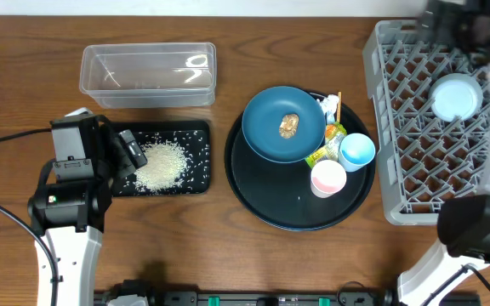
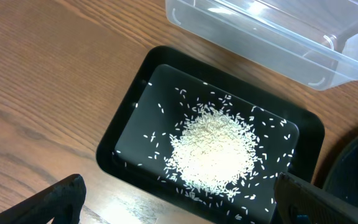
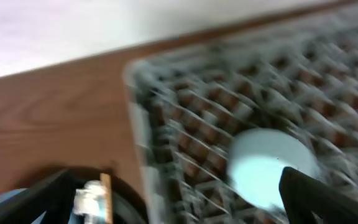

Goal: Sort waste into correct bins and load items into the dishwasher rack
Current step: 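Raise the right gripper away from the rack to the rack's top edge, then reach the left gripper to the teal plate and grasp its rim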

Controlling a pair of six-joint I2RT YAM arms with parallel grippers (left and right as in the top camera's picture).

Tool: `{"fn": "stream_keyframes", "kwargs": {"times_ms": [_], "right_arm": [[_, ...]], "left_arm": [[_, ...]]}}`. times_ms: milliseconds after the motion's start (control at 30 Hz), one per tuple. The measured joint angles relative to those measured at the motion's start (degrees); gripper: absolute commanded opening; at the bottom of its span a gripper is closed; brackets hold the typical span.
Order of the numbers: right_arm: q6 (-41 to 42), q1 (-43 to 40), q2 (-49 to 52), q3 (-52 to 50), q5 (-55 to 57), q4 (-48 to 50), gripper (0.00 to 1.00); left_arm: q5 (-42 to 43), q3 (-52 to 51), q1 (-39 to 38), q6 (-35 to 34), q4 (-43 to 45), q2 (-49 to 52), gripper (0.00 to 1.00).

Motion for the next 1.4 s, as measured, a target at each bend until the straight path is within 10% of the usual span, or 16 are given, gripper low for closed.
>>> {"fn": "stream_keyframes", "kwargs": {"times_ms": [667, 900, 1400], "right_arm": [[-0.2, -3.8, 0.0, 0.0, 0.3, -5.0, 0.99], [-0.2, -3.8, 0.0, 0.0, 0.3, -5.0, 0.99], [-0.4, -3.8, 0.0, 0.0, 0.3, -5.1, 0.99]], "left_arm": [[1.0, 0.0, 0.0, -1.3, 5.6, 0.0, 0.98], [21.3, 0.0, -0.5, -4.5, 2.6, 0.1, 0.98], [28.2, 0.0, -27.4, -1.5, 8.2, 11.1, 0.98]]}}
